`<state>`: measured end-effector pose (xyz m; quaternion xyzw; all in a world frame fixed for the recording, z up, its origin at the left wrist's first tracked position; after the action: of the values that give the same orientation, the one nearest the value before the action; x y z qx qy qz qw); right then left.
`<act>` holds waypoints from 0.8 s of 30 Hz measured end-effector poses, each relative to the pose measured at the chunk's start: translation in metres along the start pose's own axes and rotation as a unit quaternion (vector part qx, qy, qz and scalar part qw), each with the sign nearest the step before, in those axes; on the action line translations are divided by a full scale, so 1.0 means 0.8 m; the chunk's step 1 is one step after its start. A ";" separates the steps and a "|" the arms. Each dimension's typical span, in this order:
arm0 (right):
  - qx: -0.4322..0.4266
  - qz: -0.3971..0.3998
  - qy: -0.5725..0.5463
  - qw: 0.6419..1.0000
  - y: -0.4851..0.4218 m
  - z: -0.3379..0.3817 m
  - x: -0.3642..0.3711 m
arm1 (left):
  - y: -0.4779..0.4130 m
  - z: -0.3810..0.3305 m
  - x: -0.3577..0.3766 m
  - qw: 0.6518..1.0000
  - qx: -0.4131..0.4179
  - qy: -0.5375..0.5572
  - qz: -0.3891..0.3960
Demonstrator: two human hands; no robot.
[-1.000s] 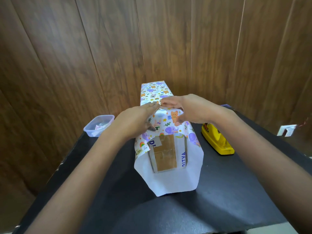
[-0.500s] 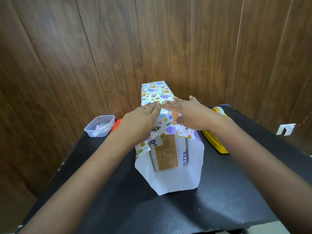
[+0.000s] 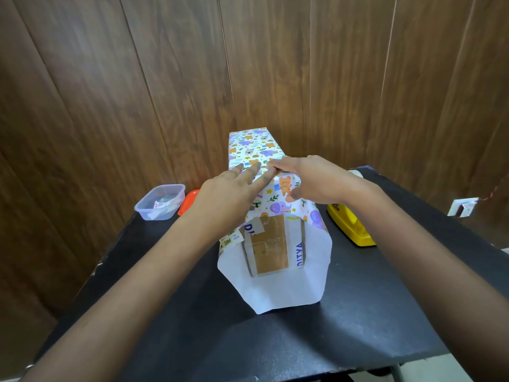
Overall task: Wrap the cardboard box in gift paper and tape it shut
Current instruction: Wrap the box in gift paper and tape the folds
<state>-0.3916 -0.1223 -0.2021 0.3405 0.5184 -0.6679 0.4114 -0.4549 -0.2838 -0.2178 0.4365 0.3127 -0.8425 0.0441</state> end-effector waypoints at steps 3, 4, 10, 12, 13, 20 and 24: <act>-0.009 0.028 -0.019 0.999 -0.003 -0.004 0.002 | -0.001 0.002 0.003 1.000 0.010 0.000 -0.004; -0.011 0.032 -0.028 0.999 -0.004 -0.006 0.002 | -0.001 0.003 0.003 1.000 0.013 0.002 -0.005; 0.034 -0.040 -0.192 0.980 0.002 -0.014 -0.001 | 0.006 0.007 0.004 0.999 0.026 0.033 -0.032; 0.048 -0.041 -0.230 0.971 0.006 -0.017 -0.001 | 0.005 0.007 0.004 0.998 0.031 0.032 -0.036; 0.051 -0.039 -0.236 0.970 0.007 -0.018 -0.001 | 0.005 0.006 0.002 0.998 0.032 0.033 -0.034; 0.060 -0.042 -0.224 0.972 0.003 -0.018 -0.001 | 0.006 0.000 -0.009 0.999 0.050 0.000 -0.022; 0.059 -0.042 -0.230 0.971 0.002 -0.019 0.000 | 0.005 -0.002 -0.009 0.998 0.059 -0.028 -0.010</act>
<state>-0.3897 -0.1082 -0.2065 0.1792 0.3836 -0.7745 0.4699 -0.4476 -0.2875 -0.2152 0.4113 0.2651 -0.8719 0.0185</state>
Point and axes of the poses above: each hand's wrist, its own y-axis away from the middle knuckle, its own x-axis out of the palm, z = x × y, the point moved 1 cm from there along -y, towards the middle knuckle, and after that the axes turned 13 degrees about -z, right-handed, at the moved point
